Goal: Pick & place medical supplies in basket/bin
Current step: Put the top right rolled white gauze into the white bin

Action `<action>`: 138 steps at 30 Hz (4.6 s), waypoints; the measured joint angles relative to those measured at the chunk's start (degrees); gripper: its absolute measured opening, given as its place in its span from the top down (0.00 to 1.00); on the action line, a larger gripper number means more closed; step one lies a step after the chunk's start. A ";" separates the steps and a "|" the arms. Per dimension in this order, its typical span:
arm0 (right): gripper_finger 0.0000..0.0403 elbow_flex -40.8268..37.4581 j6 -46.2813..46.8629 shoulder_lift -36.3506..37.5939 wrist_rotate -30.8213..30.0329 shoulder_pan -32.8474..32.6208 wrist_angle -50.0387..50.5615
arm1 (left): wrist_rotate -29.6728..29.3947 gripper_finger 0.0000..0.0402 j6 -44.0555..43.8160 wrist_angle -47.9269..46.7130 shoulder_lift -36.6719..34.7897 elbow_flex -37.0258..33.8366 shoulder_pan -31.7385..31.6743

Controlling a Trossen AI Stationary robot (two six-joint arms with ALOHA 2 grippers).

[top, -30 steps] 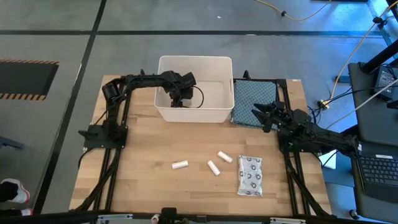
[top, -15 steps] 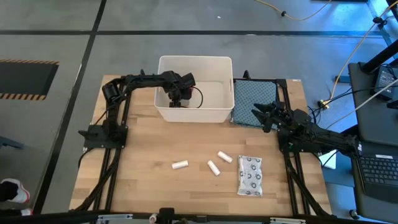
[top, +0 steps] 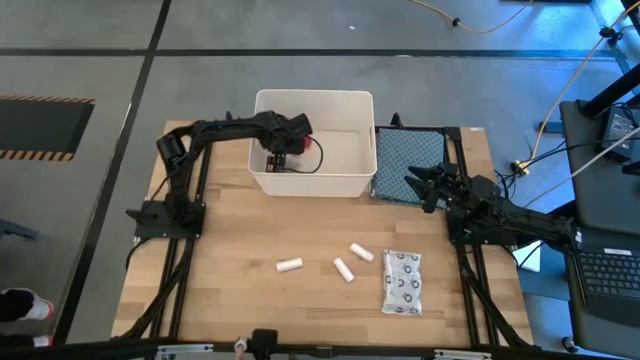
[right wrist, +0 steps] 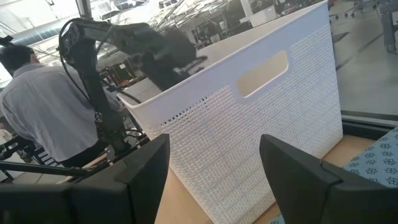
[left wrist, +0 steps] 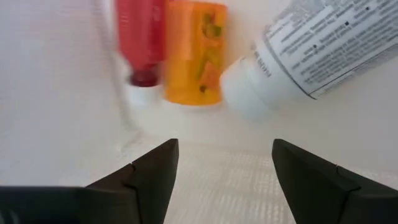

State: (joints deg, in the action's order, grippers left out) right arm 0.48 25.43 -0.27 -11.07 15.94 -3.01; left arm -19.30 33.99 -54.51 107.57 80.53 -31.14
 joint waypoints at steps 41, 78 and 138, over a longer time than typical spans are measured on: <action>0.38 1.95 -1.71 -0.26 12.60 -0.28 0.37 | 2.94 0.49 -55.83 -13.67 -19.78 17.30 46.65; 0.57 59.42 -5.44 -85.28 16.35 -31.56 39.85 | -3.62 0.55 -62.42 -12.27 -14.25 16.06 55.50; 0.34 59.20 16.37 -103.75 6.19 -33.51 31.60 | 3.81 0.57 -46.79 57.36 -39.59 -33.31 52.39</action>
State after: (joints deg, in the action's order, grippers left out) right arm 59.68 41.80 -104.02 -4.89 -17.56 28.60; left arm -15.49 -12.80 2.85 67.99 47.22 21.26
